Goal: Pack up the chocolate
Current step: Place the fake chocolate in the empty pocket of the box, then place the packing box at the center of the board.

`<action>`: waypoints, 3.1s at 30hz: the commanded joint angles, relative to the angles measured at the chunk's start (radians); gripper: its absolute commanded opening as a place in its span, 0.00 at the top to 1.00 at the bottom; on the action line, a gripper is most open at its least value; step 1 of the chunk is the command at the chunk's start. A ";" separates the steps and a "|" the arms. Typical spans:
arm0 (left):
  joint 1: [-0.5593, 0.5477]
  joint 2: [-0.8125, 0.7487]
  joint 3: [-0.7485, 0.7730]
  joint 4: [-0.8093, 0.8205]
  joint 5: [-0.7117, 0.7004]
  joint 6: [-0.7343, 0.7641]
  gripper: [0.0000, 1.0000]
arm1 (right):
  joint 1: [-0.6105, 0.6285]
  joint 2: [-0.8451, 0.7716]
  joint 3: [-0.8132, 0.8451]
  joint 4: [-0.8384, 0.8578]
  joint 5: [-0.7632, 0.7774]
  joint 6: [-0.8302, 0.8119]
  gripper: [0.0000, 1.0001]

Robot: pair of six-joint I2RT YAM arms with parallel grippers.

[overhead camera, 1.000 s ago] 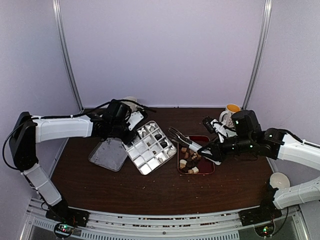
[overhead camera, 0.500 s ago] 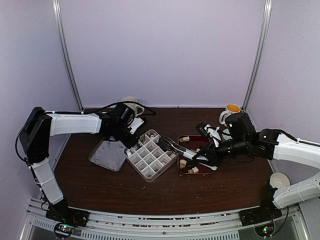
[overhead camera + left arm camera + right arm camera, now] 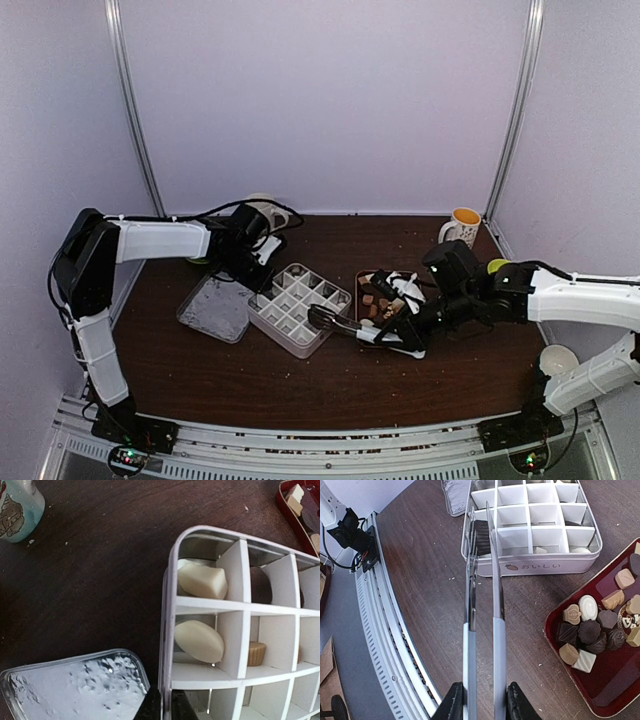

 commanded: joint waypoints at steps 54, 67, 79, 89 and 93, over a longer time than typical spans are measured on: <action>0.022 -0.098 -0.132 0.026 0.381 -0.225 0.62 | -0.024 -0.110 -0.001 0.054 0.362 0.078 0.69; 0.017 -0.223 -0.196 0.033 0.231 -0.254 0.59 | -0.049 -0.110 -0.015 -0.006 0.419 0.132 0.71; 0.077 -0.370 -0.313 0.164 0.152 -0.292 0.54 | -0.064 -0.131 -0.008 -0.099 0.470 0.164 0.71; 0.129 -0.492 -0.416 0.253 0.029 -0.234 0.09 | -0.068 -0.153 -0.025 -0.141 0.500 0.219 0.71; 0.182 -0.556 -0.471 0.313 0.034 -0.206 0.02 | -0.068 -0.162 -0.033 -0.143 0.504 0.241 0.71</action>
